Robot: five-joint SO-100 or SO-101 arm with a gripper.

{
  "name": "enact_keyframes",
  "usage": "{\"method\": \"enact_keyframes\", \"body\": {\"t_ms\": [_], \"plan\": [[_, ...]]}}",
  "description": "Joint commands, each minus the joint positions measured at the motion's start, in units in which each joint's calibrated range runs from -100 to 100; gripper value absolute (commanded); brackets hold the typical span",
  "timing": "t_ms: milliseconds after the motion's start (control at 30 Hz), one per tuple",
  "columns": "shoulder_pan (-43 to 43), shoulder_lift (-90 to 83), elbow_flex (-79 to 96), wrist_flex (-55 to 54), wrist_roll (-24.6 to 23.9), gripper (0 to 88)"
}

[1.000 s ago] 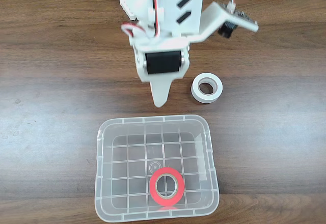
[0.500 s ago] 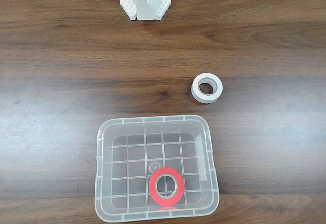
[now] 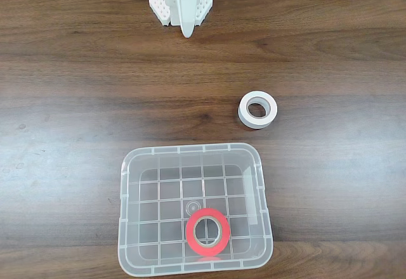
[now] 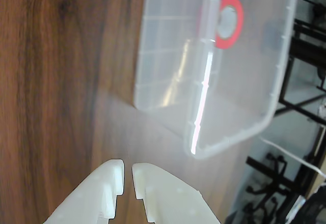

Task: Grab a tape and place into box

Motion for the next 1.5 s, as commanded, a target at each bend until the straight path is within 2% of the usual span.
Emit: {"method": "enact_keyframes", "body": {"t_ms": [0, 100, 267, 433, 500, 667, 833, 1467], "plan": [[0.0, -12.1, 25.9, -18.2, 0.2, 1.3], [0.0, -19.2, 36.7, -22.9, -0.2, 1.4], [0.3, -29.3, 47.8, -21.6, -0.6, 1.1], [0.5, -34.3, 51.0, -15.8, -5.8, 1.0], [0.3, -34.0, 51.0, -15.4, -6.6, 1.0], [0.3, -33.9, 51.9, -13.9, -6.1, 1.1], [-0.1, -33.9, 51.7, -12.7, -2.2, 1.1], [0.4, -33.9, 51.4, -11.2, -2.2, 1.2]]}}
